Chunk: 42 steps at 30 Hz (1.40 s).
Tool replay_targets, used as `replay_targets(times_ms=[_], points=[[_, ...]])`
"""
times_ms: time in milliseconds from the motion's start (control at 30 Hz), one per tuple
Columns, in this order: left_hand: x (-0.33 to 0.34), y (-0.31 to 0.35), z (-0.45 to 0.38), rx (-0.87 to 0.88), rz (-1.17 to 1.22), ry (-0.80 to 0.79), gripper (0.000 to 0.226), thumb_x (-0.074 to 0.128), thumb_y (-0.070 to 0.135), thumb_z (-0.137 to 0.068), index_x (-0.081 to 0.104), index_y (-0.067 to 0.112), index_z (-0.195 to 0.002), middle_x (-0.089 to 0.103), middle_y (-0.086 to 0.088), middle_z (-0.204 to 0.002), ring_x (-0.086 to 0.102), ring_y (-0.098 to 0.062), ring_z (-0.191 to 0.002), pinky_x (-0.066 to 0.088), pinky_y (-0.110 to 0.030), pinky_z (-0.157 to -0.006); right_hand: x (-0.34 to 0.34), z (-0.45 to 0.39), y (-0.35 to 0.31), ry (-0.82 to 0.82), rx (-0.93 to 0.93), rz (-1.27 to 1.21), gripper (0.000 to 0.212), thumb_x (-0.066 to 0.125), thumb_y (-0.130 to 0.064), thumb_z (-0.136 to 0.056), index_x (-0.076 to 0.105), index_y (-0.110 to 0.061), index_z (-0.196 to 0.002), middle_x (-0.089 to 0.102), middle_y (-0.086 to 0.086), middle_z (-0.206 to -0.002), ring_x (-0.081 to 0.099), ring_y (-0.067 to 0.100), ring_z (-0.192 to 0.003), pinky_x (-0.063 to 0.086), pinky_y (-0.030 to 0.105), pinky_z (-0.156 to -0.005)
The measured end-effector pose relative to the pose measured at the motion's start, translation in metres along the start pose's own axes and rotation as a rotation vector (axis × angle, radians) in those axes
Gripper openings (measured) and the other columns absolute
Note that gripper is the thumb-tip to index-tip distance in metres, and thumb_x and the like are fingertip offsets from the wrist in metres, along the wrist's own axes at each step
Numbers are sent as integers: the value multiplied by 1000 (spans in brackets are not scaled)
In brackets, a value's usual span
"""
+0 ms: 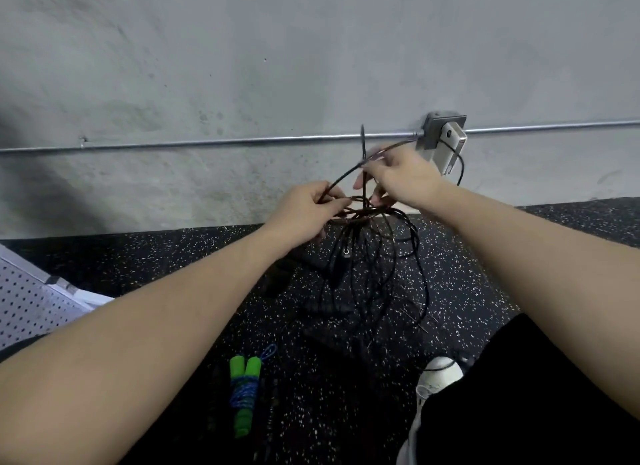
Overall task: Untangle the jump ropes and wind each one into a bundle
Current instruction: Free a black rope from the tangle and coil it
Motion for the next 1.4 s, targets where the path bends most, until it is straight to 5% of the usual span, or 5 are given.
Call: replay_targets(times_ms=[367, 533, 700, 1133, 1400], points=[[5, -14, 6, -177, -26, -94, 21, 65, 36, -100, 72, 16, -103, 61, 11, -51, 47, -7, -34, 41, -20, -40, -9, -4, -12, 42, -13, 28, 15, 46, -16, -104, 59, -10, -97, 76, 4, -84, 72, 27, -73, 54, 40, -69], [-3, -15, 4, -182, 183, -7, 26, 63, 42, -100, 67, 17, -93, 68, 5, -62, 46, -12, -38, 38, -22, -41, -32, -4, -11, 198, 0, -255, 18, 39, -7, -102, 50, -13, -89, 68, 5, -76, 55, 16, -41, 51, 29, -49], [-13, -8, 5, -138, 340, 52, 17, 63, 35, -100, 74, 22, -99, 78, 6, -90, 48, -14, -40, 44, -25, -45, -13, 2, 0, -19, 52, -171, 11, 49, -17, -104, 56, -9, -107, 69, 4, -76, 55, 16, -43, 49, 25, -42], [-41, -33, -9, -278, 783, 301, 11, 61, 20, -92, 61, 17, -81, 51, 3, -72, 47, -14, -48, 41, -26, -47, 15, 17, 21, -401, 91, 255, 17, 52, -21, -102, 68, -16, -101, 72, 2, -74, 64, 17, -61, 54, 31, -63], [-87, -75, -8, -385, 672, 494, 17, 46, 28, -105, 56, 22, -93, 52, -3, -75, 46, -15, -54, 46, -26, -49, -12, 9, 14, -243, -20, 252, 15, 65, -38, -96, 75, -28, -91, 66, -13, -71, 53, -4, -58, 42, 12, -59]])
Point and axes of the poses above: each hand's wrist, its own z-axis away from the middle knuckle, its own x-axis out of the palm, y = z × x, the point moved 10 cm from there along -z, towards the middle knuckle
